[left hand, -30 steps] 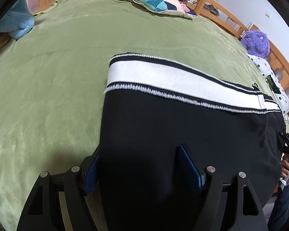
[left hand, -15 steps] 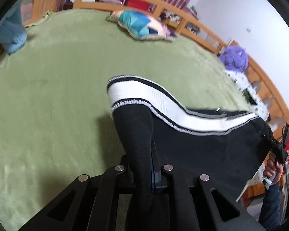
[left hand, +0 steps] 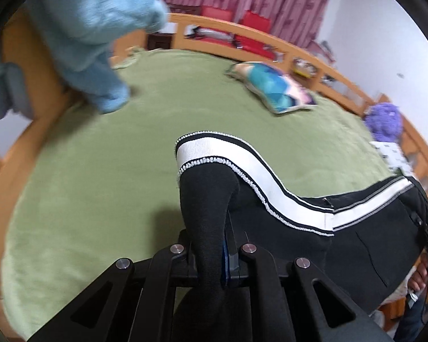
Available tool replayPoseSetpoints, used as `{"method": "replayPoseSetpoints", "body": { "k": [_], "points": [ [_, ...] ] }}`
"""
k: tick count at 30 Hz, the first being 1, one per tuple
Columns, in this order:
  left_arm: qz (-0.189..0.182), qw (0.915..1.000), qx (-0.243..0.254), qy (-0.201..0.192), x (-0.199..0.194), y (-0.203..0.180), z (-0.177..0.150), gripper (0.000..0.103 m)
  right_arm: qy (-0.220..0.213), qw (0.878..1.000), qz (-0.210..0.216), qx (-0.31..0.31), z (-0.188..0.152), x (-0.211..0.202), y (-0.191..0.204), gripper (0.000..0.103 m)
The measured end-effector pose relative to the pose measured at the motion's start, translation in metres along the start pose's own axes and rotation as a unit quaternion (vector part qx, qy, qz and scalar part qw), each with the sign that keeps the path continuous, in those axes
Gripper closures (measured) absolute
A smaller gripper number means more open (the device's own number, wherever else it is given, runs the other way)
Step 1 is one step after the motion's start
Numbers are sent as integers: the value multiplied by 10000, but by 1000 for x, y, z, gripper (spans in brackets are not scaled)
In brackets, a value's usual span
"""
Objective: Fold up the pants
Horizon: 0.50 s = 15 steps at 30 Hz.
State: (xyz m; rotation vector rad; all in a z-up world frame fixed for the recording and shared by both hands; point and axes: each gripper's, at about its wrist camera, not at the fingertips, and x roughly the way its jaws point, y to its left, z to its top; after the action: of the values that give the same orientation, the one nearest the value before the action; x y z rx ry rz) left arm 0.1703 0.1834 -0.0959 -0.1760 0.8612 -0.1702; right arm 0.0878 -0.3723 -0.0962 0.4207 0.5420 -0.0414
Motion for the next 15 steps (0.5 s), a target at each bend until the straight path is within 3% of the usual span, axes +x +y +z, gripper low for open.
{"method": "replayPoseSetpoints", "body": {
  "k": [2, 3, 5, 7, 9, 12, 15],
  "points": [
    [126, 9996, -107, 228, 16, 18, -10, 91, 405, 9991, 31, 108, -18, 28, -4, 85],
    [143, 9989, -224, 395, 28, 27, -17, 88, 682, 9974, -146, 162, -28, 46, -10, 83],
    [327, 9970, -389, 587, 47, 42, -29, 79, 1216, 9894, -732, 308, -44, 73, -27, 81],
    [460, 9952, -476, 727, 56, 51, -43, 65, 1580, 9826, -732, 651, -59, 80, -50, 79],
    [584, 9941, -506, 762, 54, 55, -57, 57, 1652, 9815, -557, 796, -69, 72, -61, 71],
    [793, 9945, -232, 641, 37, 47, -71, 44, 1612, 9805, -1041, 419, -75, 49, -55, 60],
    [853, 9954, 44, 437, 14, 30, -90, 32, 1344, 9803, -1445, -127, -72, 23, -30, 59]
  ]
}}
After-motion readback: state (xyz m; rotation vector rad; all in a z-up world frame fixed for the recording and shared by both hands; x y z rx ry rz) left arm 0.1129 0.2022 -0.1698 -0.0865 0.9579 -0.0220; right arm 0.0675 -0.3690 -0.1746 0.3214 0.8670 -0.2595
